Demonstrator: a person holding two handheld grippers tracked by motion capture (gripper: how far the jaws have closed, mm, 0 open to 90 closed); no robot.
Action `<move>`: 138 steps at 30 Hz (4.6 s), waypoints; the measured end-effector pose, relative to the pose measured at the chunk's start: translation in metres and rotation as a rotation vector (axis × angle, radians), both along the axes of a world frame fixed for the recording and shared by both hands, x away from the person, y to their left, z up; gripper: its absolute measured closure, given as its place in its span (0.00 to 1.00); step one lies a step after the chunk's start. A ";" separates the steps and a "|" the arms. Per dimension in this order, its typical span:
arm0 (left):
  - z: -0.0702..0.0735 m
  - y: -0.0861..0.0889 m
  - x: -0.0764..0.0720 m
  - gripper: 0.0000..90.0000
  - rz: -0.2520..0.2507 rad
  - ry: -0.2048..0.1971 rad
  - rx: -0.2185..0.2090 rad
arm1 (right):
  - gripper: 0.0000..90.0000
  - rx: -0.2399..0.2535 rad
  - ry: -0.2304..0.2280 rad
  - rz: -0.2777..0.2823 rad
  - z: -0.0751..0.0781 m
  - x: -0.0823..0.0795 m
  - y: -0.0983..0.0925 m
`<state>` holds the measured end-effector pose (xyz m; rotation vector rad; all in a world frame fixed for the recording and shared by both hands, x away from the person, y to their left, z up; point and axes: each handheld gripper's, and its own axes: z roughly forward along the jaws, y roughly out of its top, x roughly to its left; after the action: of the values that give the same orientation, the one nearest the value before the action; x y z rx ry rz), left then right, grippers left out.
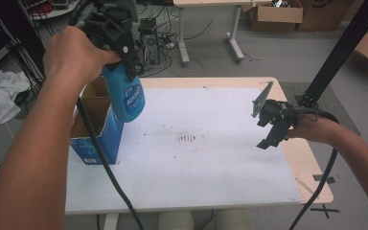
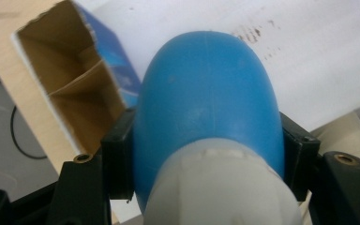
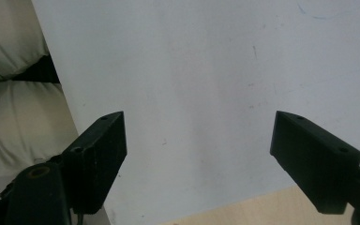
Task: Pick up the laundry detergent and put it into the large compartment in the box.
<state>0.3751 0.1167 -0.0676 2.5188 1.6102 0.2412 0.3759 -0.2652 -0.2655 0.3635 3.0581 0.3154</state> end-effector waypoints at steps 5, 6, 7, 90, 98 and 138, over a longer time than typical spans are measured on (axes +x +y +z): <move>0.012 0.018 -0.001 0.42 0.086 -0.025 -0.010 | 0.21 -0.003 0.002 -0.001 0.000 0.001 -0.001; 0.014 0.024 -0.002 0.42 0.110 -0.032 -0.003 | 0.21 -0.001 0.001 0.001 0.000 0.001 -0.001; 0.014 0.024 -0.002 0.42 0.110 -0.032 -0.003 | 0.21 0.000 0.001 0.001 -0.001 0.001 -0.001; -0.196 0.123 0.027 0.42 0.380 -0.052 0.005 | 0.21 -0.032 0.053 -0.046 -0.023 0.015 0.004; -0.210 0.123 0.031 0.42 0.370 -0.022 0.007 | 0.21 -0.038 0.058 -0.045 -0.024 0.016 0.006; -0.210 0.131 0.032 0.33 0.386 -0.012 -0.052 | 0.21 -0.041 0.067 -0.046 -0.027 0.013 0.006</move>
<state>0.4074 0.2479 -0.2778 2.1449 2.0575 0.2498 0.3885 -0.2592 -0.2924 0.4512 3.1105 0.2435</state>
